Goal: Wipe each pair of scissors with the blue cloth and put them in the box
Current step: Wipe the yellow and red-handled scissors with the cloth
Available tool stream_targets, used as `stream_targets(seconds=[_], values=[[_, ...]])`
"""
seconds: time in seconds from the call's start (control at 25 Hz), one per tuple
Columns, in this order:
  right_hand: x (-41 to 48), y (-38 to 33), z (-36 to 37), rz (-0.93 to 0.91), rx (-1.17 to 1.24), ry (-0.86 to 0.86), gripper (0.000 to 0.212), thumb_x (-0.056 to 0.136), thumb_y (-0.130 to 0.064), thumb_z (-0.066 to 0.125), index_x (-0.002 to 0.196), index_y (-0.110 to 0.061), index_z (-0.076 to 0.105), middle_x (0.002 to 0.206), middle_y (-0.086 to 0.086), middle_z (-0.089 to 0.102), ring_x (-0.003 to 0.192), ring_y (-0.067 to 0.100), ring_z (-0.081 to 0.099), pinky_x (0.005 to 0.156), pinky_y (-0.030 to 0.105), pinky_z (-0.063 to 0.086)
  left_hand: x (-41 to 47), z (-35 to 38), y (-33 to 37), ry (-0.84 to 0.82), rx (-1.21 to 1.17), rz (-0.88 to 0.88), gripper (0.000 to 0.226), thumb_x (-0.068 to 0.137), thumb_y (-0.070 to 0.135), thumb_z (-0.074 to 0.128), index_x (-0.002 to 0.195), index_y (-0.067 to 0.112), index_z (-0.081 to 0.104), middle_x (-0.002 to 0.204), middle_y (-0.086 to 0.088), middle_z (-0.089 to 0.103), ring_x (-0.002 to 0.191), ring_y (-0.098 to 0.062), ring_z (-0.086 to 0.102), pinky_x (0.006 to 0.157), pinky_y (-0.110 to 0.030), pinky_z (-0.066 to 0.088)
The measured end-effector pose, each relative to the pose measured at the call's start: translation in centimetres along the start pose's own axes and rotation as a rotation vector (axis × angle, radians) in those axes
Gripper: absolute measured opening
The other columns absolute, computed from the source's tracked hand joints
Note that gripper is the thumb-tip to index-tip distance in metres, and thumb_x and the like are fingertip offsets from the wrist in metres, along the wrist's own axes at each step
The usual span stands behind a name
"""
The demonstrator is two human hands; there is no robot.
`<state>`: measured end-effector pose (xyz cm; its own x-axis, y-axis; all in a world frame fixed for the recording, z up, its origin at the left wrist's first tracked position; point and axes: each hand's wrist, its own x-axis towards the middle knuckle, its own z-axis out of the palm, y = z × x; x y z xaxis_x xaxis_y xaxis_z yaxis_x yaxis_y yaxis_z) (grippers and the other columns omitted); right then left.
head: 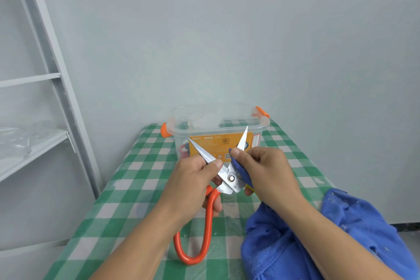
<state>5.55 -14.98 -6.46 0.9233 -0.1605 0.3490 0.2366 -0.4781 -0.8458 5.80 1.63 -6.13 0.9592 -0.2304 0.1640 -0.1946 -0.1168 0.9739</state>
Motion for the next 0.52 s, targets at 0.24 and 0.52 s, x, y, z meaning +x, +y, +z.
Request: stream_targets(seconds=[0.24,0.52], values=[[0.4,-0.3,-0.3,0.040,0.155,-0.009,0.056,0.094,-0.045,0.065,0.066,0.002,0.054,0.050,0.008,0.058,0.053,0.028,0.069,0.056,0.055,0.059,0.0,0.0,-0.1,-0.010,-0.008,0.013,0.029,0.102,0.022,0.054,0.093,-0.003,0.063,0.090,-0.028,0.066,0.043,-0.031,0.058,0.047,-0.036,0.051],[0.2,0.3,-1.3,0.067,0.240,-0.184,0.036,0.082,-0.025,0.082,0.068,-0.002,0.058,0.059,0.010,0.062,0.055,0.016,0.056,0.056,0.027,0.047,0.2,-0.1,-0.5,-0.025,-0.025,0.021,0.027,0.102,0.022,0.054,0.095,-0.002,0.064,0.090,-0.028,0.068,0.044,-0.032,0.058,0.048,-0.038,0.052]])
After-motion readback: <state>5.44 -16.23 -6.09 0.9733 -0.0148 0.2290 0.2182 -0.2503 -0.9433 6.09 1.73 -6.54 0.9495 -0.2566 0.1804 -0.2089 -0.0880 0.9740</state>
